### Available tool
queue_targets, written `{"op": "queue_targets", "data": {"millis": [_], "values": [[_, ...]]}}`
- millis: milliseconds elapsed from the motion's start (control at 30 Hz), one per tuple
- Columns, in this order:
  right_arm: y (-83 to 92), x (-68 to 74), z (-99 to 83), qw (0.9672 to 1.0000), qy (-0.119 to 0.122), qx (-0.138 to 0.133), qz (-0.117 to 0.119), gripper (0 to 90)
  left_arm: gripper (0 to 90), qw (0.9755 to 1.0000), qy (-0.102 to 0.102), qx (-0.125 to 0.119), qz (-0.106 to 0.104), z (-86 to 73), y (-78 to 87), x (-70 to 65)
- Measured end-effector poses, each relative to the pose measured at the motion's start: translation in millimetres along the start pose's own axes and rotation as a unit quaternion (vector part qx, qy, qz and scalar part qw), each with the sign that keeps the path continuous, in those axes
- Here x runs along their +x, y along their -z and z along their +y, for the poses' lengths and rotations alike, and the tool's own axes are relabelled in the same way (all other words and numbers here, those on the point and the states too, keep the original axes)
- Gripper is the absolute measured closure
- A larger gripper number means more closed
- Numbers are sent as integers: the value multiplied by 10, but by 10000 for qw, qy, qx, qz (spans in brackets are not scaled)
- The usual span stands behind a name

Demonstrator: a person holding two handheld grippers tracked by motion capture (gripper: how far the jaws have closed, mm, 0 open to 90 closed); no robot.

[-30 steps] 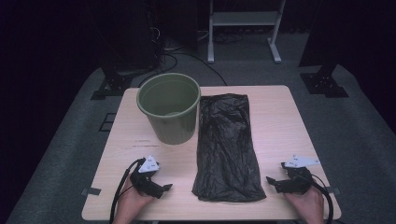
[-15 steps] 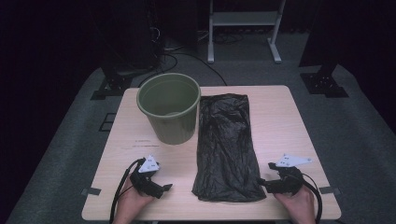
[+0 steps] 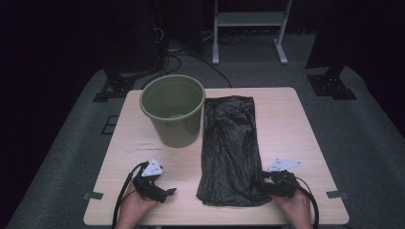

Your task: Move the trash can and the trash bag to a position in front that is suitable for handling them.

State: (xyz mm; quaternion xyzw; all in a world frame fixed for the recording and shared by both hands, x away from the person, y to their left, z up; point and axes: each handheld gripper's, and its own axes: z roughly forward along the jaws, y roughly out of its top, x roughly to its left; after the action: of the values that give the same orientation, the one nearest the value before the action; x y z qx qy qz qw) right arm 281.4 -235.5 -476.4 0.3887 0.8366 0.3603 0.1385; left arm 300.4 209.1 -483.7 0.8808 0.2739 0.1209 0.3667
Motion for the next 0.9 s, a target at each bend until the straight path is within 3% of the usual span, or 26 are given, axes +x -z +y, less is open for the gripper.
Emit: {"op": "queue_targets", "data": {"millis": [33, 67, 133, 433, 767, 900], "values": [[0, 0, 0, 10000, 0, 0, 0, 674, 0, 10000, 0, 0, 0, 0, 0, 0], [3, -3, -1, 10000, 64, 4, -18, 798, 0, 10000, 0, 0, 0, 0, 0, 0], [9, -20, -7, 10000, 83, 14, 29, 878, 0, 10000, 1, -1, 0, 0, 0, 0], [112, -111, -36, 10000, -32, 12, 59, 894, 0, 10000, -1, 0, -1, 0, 0, 0], [359, -346, -174, 9998, -209, -29, -44, 894, 0, 10000, 1, 0, -1, 0, 0, 0], [502, -512, -277, 9993, -343, -89, -124, 894, 0, 10000, 0, -1, -1, 0, 0, 0]]}}
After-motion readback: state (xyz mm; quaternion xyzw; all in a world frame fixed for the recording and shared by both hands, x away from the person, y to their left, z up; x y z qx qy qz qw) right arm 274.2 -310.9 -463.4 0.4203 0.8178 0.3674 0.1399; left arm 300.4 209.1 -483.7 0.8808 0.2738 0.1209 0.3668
